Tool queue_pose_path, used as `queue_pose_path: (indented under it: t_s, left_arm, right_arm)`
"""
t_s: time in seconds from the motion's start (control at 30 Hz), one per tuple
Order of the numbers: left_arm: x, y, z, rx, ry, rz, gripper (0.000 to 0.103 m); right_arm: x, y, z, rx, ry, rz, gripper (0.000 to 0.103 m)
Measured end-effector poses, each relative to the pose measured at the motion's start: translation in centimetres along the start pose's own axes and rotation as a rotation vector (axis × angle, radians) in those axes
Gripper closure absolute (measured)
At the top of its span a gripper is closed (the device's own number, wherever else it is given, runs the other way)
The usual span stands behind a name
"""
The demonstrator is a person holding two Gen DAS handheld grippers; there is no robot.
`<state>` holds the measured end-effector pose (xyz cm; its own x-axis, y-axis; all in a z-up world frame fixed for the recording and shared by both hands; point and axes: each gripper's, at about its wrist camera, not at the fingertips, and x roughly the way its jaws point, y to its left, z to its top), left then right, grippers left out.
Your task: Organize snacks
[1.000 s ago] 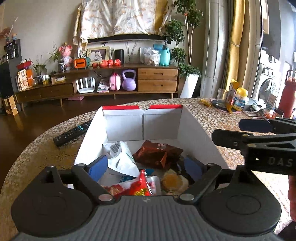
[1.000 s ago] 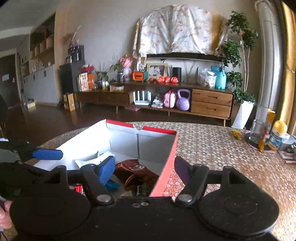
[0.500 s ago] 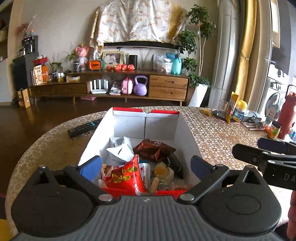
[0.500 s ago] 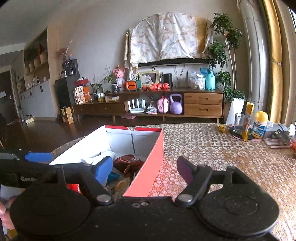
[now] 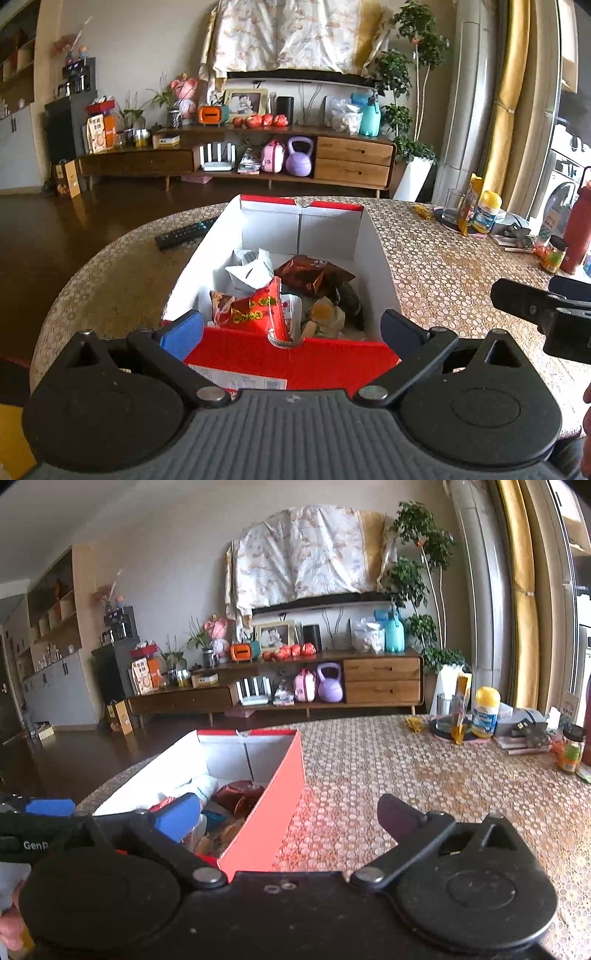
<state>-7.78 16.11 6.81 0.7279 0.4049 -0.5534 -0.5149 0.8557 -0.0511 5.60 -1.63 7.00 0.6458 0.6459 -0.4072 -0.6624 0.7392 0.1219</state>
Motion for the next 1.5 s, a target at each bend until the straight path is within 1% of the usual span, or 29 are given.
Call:
queue_pose_path:
  t_s: [0.1, 0.4, 1.5]
  left_arm:
    - [-0.1, -0.3, 0.0, -0.004, 0.004, -0.008, 0.0]
    - [0.4, -0.6, 0.3, 0.001, 0.009, -0.016, 0.0]
    - [0.8, -0.6, 0.2, 0.005, 0.017, -0.027, 0.0]
  right_arm:
    - [-0.1, -0.1, 0.0, -0.007, 0.013, -0.02, 0.0]
    - [-0.2, -0.7, -0.1, -0.009, 0.018, -0.044, 0.0]
    - [0.1, -1.2, -0.3, 0.001, 0.041, -0.054, 0.0]
